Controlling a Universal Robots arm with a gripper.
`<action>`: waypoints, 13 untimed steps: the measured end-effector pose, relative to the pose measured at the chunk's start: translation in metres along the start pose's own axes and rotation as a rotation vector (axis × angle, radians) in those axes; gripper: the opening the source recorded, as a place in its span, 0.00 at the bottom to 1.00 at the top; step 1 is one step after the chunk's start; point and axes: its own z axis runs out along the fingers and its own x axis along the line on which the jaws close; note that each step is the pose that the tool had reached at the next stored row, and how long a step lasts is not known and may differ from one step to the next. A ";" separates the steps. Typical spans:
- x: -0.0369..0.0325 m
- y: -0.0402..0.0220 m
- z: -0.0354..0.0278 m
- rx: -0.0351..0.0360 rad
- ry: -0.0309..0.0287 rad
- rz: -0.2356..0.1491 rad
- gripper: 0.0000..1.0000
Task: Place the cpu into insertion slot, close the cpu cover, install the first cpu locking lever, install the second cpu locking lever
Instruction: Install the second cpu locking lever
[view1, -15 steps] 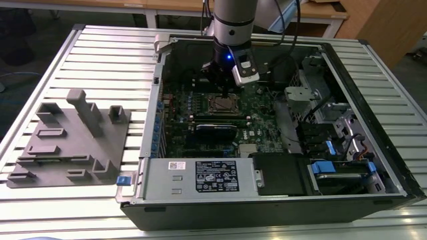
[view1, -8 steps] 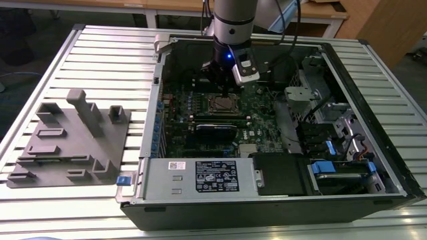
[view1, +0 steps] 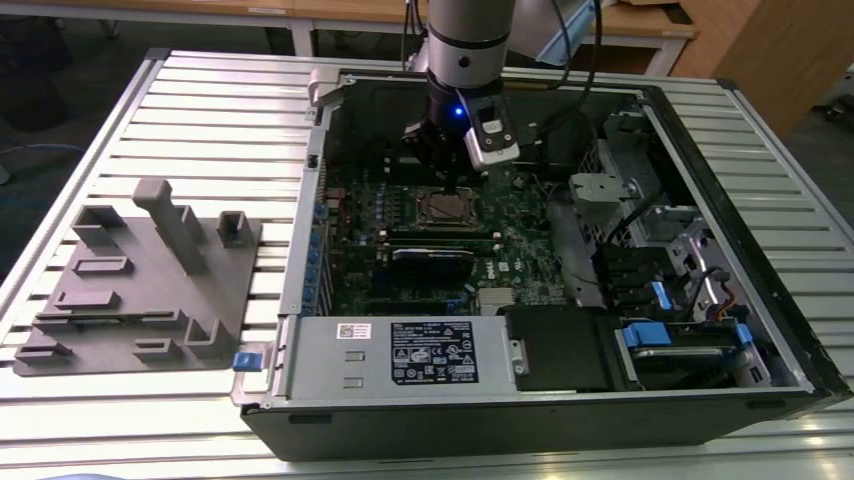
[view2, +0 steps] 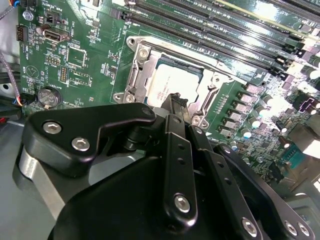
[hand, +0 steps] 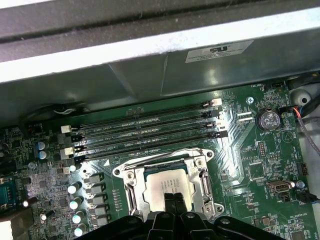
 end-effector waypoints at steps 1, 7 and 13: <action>0.0000 0.0000 0.0000 0.0001 0.0000 0.000 0.11; 0.0000 -0.0001 -0.0009 0.0008 0.0002 0.000 0.11; -0.0003 0.0003 -0.0069 0.0002 0.0001 0.000 0.11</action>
